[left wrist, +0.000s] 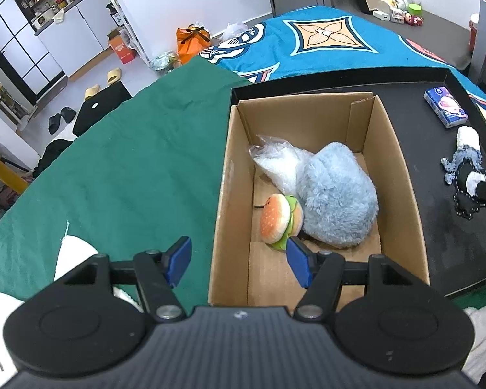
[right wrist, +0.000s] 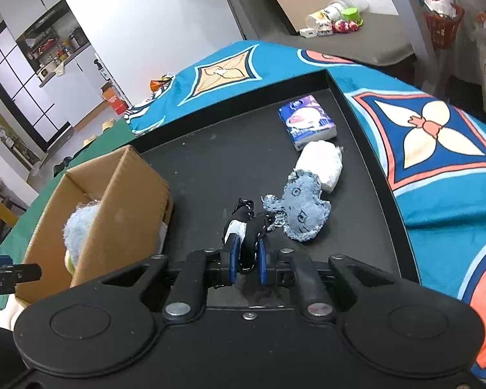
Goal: Organize soft objects
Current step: 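Carry the black-and-white plush with the right gripper into the box and release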
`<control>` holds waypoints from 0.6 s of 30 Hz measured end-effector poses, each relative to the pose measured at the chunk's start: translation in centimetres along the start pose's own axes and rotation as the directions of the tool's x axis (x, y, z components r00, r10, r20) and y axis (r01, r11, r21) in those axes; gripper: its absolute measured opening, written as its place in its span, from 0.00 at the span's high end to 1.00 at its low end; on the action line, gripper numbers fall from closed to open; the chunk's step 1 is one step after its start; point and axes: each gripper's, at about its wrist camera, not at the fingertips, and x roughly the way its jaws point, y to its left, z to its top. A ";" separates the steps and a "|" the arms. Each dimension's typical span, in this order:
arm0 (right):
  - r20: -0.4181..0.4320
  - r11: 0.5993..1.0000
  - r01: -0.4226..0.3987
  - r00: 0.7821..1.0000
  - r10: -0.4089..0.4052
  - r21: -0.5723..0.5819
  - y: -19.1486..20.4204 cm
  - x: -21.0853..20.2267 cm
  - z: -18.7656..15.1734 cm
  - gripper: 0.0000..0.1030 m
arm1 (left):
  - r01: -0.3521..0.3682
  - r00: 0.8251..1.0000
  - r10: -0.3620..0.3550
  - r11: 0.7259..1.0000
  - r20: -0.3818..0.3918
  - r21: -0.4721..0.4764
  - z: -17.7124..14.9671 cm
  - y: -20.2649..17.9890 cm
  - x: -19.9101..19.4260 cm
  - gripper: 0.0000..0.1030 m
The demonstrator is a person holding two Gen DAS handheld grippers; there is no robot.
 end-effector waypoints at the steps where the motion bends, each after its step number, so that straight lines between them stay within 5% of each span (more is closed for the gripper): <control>1: 0.009 1.000 -0.006 1.000 0.006 -0.006 0.3 -0.3 0.1 0.87 | 0.002 1.000 -0.002 1.000 -0.001 0.001 0.0 0.1 0.0 0.39; 18: 0.036 0.991 -0.006 0.999 0.011 -0.132 6.1 -2.6 1.7 0.87 | 0.107 0.994 -0.108 0.992 -0.005 -0.068 -0.6 2.4 0.7 0.39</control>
